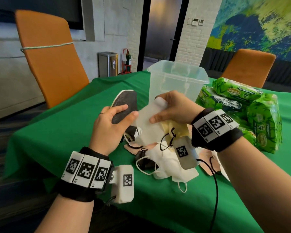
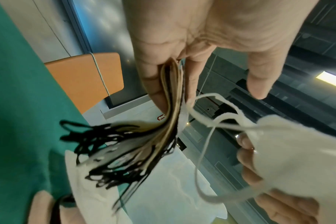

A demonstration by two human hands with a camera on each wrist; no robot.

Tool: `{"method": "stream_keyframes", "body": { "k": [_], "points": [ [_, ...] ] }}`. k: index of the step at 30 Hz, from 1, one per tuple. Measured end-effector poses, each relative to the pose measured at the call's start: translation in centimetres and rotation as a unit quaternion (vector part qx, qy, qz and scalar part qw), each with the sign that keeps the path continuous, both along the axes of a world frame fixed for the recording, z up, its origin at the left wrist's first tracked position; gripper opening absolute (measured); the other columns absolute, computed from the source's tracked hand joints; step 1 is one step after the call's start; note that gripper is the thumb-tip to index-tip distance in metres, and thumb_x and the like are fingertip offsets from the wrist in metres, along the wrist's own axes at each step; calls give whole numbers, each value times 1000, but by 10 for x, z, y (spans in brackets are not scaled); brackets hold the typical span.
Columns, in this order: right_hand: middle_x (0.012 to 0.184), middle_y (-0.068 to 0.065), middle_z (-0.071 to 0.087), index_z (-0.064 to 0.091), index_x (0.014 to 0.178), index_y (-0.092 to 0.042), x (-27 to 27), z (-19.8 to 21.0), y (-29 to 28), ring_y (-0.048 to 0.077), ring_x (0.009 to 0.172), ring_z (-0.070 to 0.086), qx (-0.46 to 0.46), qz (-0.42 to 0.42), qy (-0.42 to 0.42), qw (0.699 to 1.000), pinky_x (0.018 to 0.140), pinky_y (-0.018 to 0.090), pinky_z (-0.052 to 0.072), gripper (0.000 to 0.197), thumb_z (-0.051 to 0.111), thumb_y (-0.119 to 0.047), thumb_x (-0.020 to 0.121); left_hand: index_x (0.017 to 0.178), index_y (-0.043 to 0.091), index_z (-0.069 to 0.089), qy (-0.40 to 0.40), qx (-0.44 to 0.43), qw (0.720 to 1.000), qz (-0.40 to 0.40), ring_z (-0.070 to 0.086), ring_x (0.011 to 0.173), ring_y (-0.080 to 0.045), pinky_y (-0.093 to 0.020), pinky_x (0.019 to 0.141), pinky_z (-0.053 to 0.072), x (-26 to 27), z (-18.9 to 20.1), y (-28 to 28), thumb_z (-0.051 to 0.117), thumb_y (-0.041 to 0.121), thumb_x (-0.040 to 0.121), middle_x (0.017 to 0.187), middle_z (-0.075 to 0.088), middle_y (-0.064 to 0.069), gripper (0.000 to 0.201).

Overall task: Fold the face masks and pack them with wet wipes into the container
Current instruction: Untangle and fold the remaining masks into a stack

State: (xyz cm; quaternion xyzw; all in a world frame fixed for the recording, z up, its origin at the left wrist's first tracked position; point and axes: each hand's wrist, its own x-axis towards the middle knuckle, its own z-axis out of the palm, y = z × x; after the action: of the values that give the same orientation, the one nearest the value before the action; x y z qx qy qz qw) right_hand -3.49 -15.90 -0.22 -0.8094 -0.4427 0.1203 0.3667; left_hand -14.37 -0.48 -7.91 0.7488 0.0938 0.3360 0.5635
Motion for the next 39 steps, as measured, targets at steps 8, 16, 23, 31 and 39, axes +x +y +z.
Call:
{"method": "stream_keyframes", "body": {
  "k": [8, 16, 23, 31, 39],
  "points": [
    [68, -7, 62, 58, 73, -18, -10, -1, 9, 1, 57, 54, 4, 9, -50, 999, 56, 17, 46, 29, 85, -16, 61, 87, 19, 72, 16, 0, 996, -87, 70, 81, -22, -42, 76, 57, 0, 0, -16, 83, 40, 58, 83, 74, 1, 38],
    [69, 2, 59, 56, 87, -22, 3, -6, -2, 1, 47, 49, 14, -21, -11, 1000, 53, 14, 45, 38, 82, -12, 63, 83, 33, 63, -20, -25, 999, -34, 64, 71, -4, -28, 73, 51, 1, -5, -7, 72, 1, 77, 81, 69, 14, 33],
    [62, -1, 53, 56, 74, -19, 9, -6, -2, 0, 53, 47, 216, -109, -39, 969, 59, 12, 45, 27, 78, -3, 69, 95, 44, 60, -61, 25, 997, -36, 61, 99, 0, -15, 88, 44, -2, -4, -7, 65, -5, 81, 104, 66, 13, 51],
    [66, 3, 50, 56, 71, -13, -6, -19, 23, 0, 54, 48, 279, -38, 29, 959, 58, 11, 44, 23, 66, 8, 77, 93, 26, 70, -13, 8, 999, -39, 47, 115, 2, 0, 92, 31, -2, 1, -20, 58, 12, 90, 96, 64, 12, 19],
    [67, -2, 51, 58, 73, -18, -12, -27, 29, 9, 62, 48, 268, -38, 17, 962, 60, 16, 44, 24, 65, 4, 79, 79, 26, 70, -42, -9, 999, -15, 48, 77, 30, 8, 67, 30, -5, 3, -25, 77, 9, 72, 92, 67, -5, 19]
  ]
}}
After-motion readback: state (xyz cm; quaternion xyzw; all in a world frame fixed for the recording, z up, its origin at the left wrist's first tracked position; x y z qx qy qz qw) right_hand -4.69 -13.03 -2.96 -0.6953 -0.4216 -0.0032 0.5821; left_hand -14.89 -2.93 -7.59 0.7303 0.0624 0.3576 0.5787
